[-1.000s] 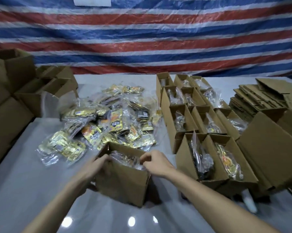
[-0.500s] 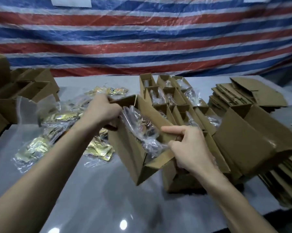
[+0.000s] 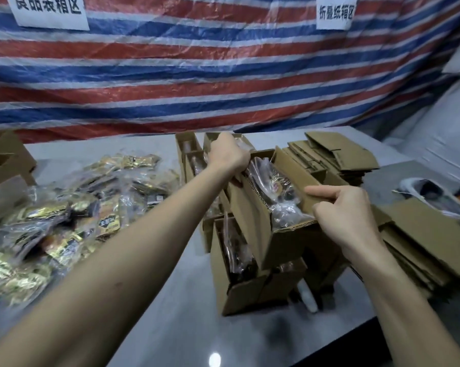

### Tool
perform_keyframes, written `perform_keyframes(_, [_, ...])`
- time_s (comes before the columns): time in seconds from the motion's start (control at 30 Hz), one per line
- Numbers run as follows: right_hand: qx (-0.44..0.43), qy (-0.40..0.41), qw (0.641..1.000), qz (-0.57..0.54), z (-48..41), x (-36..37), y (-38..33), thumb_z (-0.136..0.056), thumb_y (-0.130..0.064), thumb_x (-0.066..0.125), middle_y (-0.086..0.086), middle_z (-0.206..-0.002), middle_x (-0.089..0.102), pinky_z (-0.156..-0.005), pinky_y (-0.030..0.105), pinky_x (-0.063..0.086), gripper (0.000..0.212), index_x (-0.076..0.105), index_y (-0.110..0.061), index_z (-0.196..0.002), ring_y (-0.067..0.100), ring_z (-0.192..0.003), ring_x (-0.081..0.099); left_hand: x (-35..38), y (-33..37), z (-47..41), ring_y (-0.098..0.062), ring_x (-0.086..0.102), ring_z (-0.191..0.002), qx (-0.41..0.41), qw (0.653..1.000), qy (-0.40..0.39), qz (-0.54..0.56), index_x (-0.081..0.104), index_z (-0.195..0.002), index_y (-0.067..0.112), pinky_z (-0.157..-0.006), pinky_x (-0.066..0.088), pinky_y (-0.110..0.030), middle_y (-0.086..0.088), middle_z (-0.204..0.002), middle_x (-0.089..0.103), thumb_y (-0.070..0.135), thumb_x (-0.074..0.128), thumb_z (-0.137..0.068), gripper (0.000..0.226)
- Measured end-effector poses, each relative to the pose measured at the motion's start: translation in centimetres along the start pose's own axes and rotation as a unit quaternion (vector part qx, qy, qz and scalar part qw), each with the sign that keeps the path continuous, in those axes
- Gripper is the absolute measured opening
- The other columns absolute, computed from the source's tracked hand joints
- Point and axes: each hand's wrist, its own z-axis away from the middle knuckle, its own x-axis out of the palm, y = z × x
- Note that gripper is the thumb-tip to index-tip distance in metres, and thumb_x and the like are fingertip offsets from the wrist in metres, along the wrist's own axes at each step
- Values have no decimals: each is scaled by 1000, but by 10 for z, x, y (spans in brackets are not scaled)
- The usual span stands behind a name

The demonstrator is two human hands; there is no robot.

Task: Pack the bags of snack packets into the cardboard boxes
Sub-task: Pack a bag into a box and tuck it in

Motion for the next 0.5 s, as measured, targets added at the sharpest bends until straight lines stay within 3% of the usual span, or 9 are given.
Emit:
perform_keyframes(0.07, [12,0,1000,13,-4,1,7,-72,2,52,4,-105,73,-53,18,33,51,76,-22,-110,10,-67,50,13,-4,-3,-37,70,-78,-6,1000,-1,1,65,-95,-3,-66,62,-47,-20,-94,67,1,50,-92,16])
perform_keyframes(0.2, [23,-10,999,19,-10,8,16,-76,3,50,9,-110,70,-49,17,31,52,72,-18,-118,5,-62,46,30,-9,-15,-36,70,-77,-19,1000,0,-2,61,-96,-2,-66,62,-46,-20,-94,65,-3,48,-90,14])
perform_keyframes(0.33, [23,-15,998,53,-11,15,23,-80,3,52,10,-111,67,-48,17,37,50,66,-15,-124,13,-65,57,44,-15,-24,-29,68,-79,-18,1000,20,-3,63,-101,-1,-69,61,-40,-17,-96,66,-2,50,-91,17])
perform_keyframes(0.43, [24,-4,997,77,-12,17,27,-80,4,52,9,-109,68,-61,19,42,50,66,-13,-125,13,-70,61,54,-22,-27,-34,69,-78,-36,999,8,2,62,-92,-2,-72,61,-45,-18,-91,66,-2,49,-92,13])
perform_keyframes(0.5, [26,-5,995,93,-12,18,31,-79,5,51,7,-109,67,-61,19,41,51,66,-11,-125,13,-69,60,60,-27,-28,-36,69,-79,-47,999,1,-1,62,-88,-2,-72,61,-47,-18,-91,66,-2,49,-91,13])
